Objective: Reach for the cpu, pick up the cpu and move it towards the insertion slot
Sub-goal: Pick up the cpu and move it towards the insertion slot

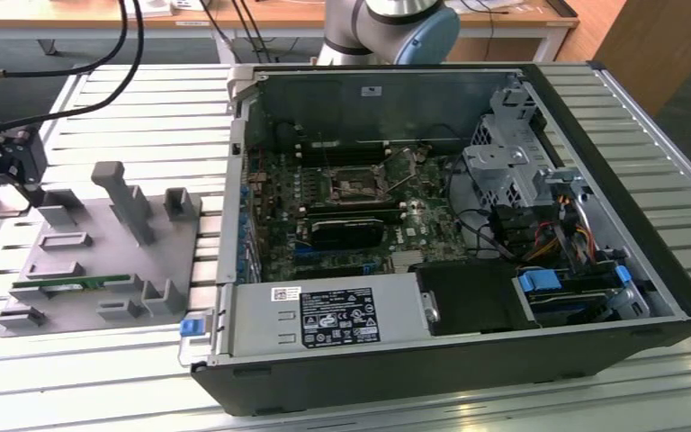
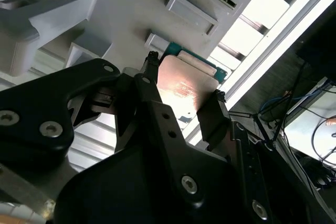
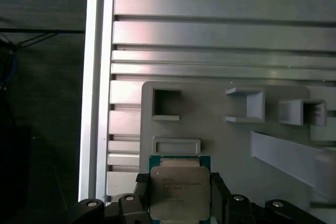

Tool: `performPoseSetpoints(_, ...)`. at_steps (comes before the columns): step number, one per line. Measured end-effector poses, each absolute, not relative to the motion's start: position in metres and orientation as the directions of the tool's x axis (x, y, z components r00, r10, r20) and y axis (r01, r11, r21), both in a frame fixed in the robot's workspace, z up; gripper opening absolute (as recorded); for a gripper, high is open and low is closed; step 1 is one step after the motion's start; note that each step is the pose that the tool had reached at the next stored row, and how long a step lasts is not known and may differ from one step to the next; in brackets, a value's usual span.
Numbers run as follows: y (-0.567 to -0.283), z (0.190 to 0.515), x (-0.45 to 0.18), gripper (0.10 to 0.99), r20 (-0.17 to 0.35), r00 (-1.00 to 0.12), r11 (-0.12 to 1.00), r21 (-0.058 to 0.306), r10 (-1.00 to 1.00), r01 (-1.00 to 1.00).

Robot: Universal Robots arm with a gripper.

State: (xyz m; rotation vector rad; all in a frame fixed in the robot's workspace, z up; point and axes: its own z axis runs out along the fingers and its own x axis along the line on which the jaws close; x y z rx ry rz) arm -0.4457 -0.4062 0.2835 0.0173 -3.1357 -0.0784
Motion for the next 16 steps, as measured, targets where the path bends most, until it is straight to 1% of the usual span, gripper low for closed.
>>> performPoseSetpoints(10, -0.404, 0.301, -0.446, 0.545, 0.005, -1.000, 0.999, 0.048, -0.011, -0.010)
performPoseSetpoints(16, -0.402, 0.319, -0.446, 0.545, 0.005, -1.000, 0.999, 0.047, -0.010, -0.010)
